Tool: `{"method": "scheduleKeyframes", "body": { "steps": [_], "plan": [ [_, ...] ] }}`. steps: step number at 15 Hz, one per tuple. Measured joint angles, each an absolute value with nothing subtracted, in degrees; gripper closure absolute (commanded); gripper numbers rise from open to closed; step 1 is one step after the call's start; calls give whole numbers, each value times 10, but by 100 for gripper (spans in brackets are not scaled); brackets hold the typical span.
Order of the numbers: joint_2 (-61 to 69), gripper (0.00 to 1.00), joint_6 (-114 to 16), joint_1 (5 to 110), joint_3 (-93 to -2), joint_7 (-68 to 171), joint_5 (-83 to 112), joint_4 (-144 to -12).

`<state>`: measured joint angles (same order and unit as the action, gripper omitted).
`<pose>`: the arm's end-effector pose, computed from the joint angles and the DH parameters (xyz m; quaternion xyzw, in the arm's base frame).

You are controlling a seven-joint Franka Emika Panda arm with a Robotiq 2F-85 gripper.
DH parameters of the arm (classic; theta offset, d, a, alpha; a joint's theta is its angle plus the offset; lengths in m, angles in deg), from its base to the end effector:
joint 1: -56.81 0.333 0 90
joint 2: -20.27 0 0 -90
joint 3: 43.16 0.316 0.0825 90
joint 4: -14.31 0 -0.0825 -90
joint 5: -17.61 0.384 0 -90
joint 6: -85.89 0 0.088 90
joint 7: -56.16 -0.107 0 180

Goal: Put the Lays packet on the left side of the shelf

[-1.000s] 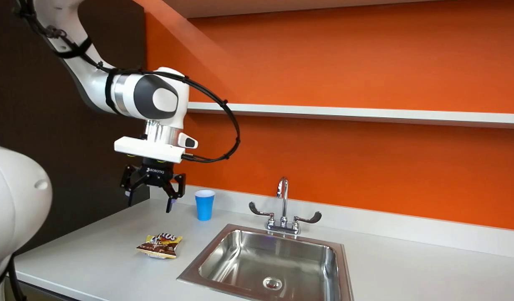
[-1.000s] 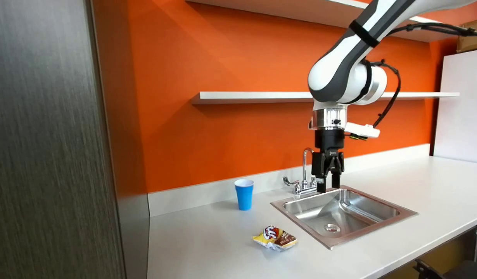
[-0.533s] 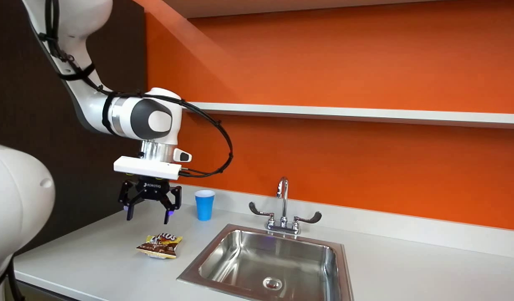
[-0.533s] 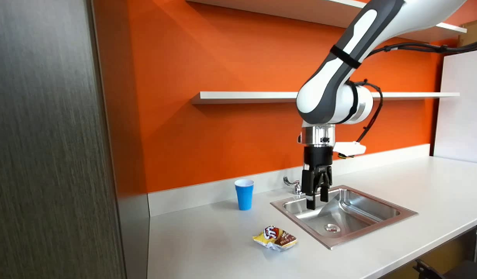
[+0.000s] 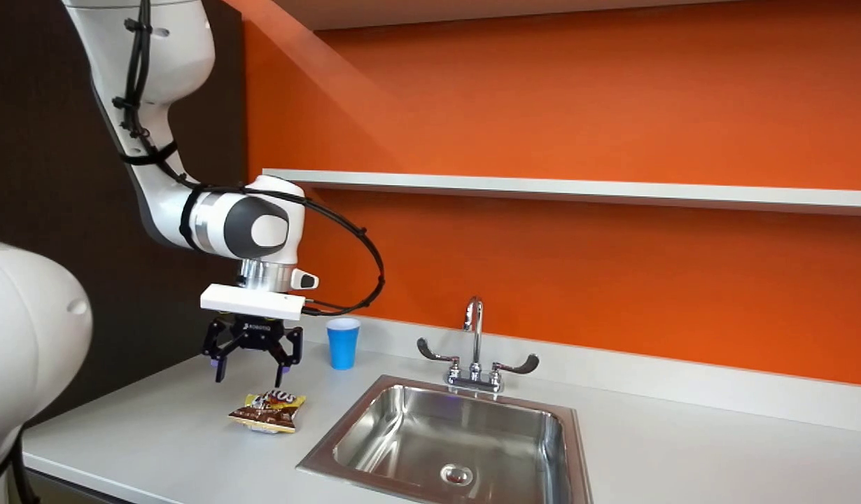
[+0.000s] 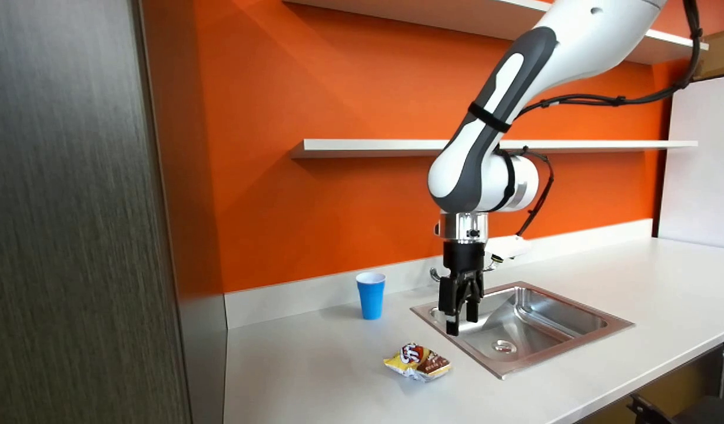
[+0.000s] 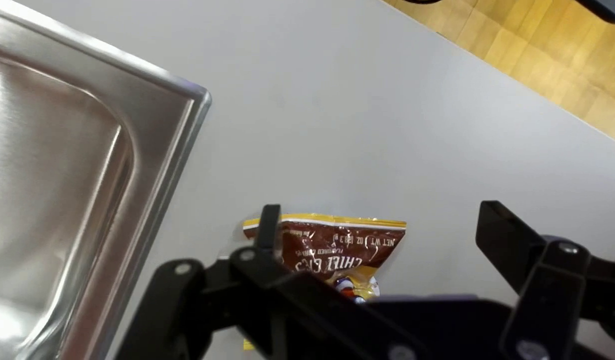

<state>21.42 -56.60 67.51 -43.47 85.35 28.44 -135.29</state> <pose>0.4169 0.0756 0.2509 -0.9618 -0.2635 0.0423 0.0613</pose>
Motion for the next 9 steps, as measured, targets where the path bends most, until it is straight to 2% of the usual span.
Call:
{"method": "scheduleKeyframes", "body": {
  "steps": [9],
  "plan": [
    [108,0,-581,652,-396,865,289,-1273]
  ]
}}
